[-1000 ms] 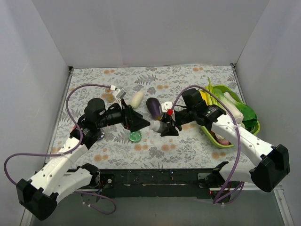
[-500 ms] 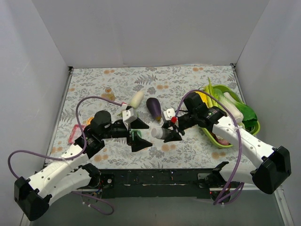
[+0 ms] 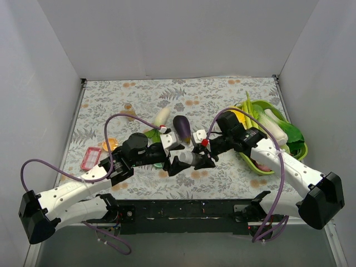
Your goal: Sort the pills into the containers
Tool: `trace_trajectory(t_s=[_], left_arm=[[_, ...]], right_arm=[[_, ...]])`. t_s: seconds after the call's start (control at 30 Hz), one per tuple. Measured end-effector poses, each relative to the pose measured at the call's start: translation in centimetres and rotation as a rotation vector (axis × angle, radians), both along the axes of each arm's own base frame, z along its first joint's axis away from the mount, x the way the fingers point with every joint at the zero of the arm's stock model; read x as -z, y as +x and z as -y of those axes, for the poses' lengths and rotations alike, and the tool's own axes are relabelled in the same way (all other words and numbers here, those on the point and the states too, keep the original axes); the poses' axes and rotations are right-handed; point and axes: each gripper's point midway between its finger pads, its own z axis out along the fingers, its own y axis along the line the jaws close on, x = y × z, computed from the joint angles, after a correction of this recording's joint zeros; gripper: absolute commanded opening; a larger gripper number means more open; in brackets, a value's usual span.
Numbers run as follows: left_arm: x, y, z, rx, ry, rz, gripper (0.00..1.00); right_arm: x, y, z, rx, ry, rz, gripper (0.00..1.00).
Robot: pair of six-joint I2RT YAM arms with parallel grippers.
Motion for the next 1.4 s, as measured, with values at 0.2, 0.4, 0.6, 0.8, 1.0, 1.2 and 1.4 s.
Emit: trace_trajectory(t_s=[0.2, 0.4, 0.6, 0.8, 1.0, 1.2, 1.4], left_arm=[[0.1, 0.8, -0.5, -0.051, 0.013, 0.009, 0.64], [0.7, 0.7, -0.7, -0.06, 0.035, -0.012, 0.46], [1.0, 0.5, -0.8, -0.059, 0.042, -0.028, 0.16], [1.1, 0.4, -0.7, -0.065, 0.039, -0.051, 0.0], [1.2, 0.8, -0.9, -0.171, 0.001, -0.213, 0.0], [1.4, 1.2, -1.1, -0.396, -0.108, -0.627, 0.0], [1.6, 2.0, -1.0, -0.639, -0.185, -1.037, 0.0]], right_arm=[[0.4, 0.1, 0.1, 0.01, -0.008, -0.004, 0.01], [0.3, 0.2, 0.0, 0.017, -0.006, -0.005, 0.01], [0.4, 0.3, -0.1, 0.019, -0.008, -0.006, 0.01], [0.5, 0.3, -0.1, 0.02, -0.009, -0.01, 0.01], [0.7, 0.4, 0.0, 0.035, -0.019, -0.023, 0.01], [0.8, 1.1, -0.1, 0.075, -0.012, 0.002, 0.01], [0.7, 1.8, -0.1, 0.124, -0.019, 0.005, 0.01]])
